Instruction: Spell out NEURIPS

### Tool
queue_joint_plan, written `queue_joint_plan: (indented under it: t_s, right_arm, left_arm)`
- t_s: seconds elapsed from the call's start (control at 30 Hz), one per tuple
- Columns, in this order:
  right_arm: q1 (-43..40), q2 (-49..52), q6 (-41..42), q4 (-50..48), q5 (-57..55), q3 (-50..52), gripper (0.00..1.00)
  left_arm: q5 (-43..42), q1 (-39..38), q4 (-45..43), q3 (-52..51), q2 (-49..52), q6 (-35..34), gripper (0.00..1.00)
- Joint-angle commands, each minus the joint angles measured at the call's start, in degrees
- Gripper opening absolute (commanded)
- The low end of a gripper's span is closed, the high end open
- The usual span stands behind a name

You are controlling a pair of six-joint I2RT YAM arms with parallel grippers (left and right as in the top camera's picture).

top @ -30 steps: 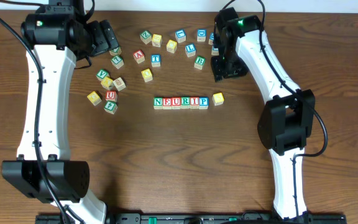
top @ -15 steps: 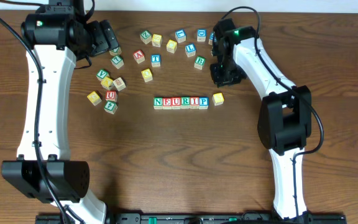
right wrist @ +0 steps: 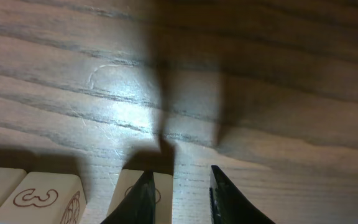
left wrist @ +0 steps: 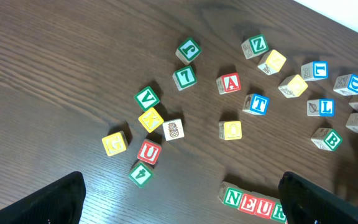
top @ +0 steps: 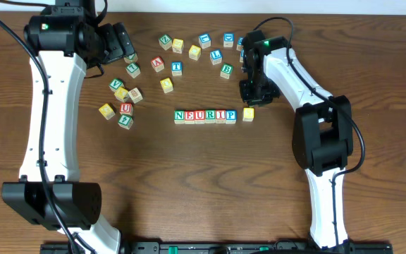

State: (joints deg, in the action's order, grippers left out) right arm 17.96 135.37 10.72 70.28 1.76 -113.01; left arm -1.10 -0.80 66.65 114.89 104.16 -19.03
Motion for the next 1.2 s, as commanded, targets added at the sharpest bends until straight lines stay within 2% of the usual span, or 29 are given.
queue_joint_plan:
  t_s: [0.0,0.7,0.77,0.87,1.17]
  right_arm:
    - [0.52,-0.04,2.12,0.70,0.35,0.31,0.23]
    - [2.12,-0.04,2.08,-0.31,2.67,0.26,0.23]
    - [1.40,-0.04,2.08,-0.20,2.23,-1.03,0.19]
    - [0.26,-0.35,1.31,1.44,2.23,-4.04,0.20]
    - [-3.08,-7.39,0.98,5.16,1.18,-6.16,0.23]
  left_arm:
    - [0.72,0.24,0.15,-0.31,0.46,0.59,0.98]
    - [0.72,0.24,0.15,-0.31,0.44,0.59,0.98]
    - [0.72,0.24,0.15,-0.31,0.44,0.59,0.98]
    - [0.72,0.24,0.15,-0.31,0.46,0.59,0.98]
    - [0.72,0.24,0.15,-0.31,0.46,0.59,0.98]
